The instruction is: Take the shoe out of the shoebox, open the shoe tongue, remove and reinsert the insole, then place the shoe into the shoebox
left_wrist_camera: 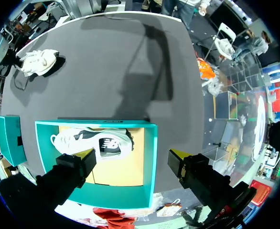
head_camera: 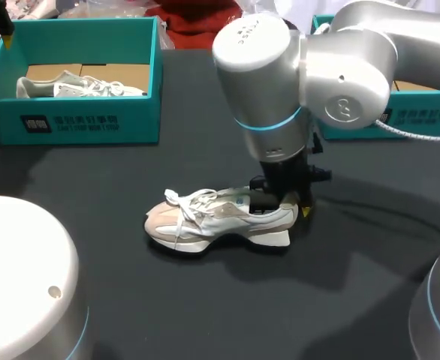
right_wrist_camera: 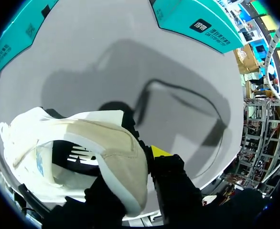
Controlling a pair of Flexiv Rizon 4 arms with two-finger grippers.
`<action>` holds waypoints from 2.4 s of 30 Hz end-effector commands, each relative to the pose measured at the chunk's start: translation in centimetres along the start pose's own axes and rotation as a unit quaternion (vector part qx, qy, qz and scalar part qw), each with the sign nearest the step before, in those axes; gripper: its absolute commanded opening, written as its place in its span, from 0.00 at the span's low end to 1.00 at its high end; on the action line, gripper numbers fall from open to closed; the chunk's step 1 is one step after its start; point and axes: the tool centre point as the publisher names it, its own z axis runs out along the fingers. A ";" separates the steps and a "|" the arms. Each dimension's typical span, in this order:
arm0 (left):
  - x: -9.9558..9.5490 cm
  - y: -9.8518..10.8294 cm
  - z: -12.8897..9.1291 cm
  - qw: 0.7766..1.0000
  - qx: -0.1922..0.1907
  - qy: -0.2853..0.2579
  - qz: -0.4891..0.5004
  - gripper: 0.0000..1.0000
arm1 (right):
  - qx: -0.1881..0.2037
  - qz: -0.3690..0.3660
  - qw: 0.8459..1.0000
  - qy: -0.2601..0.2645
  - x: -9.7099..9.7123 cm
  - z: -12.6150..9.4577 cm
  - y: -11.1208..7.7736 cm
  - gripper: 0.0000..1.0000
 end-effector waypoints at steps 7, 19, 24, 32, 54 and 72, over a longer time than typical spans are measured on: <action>0.0 0.0 0.0 1.000 0.000 0.001 0.001 1.00 | 0.009 0.008 1.000 0.014 0.5 1.9 0.3 0.00; 0.0 0.0 0.0 1.000 0.000 0.001 0.001 1.00 | 0.019 0.005 0.999 0.034 0.7 3.9 0.5 0.00; 0.0 0.0 0.0 1.000 0.000 0.001 0.001 1.00 | 0.021 0.005 0.999 0.039 0.8 4.3 0.5 0.00; 0.0 0.0 0.0 1.000 0.000 0.001 0.001 1.00 | 0.029 0.002 0.999 0.042 0.8 4.6 0.7 0.00; 0.0 0.0 0.0 1.000 0.000 0.001 0.001 1.00 | 0.013 -0.009 0.996 0.088 -1.4 -2.2 0.3 1.00; 0.0 0.0 0.0 1.000 0.000 0.001 0.001 1.00 | -0.005 -0.118 0.979 0.166 -3.0 -4.6 0.4 1.00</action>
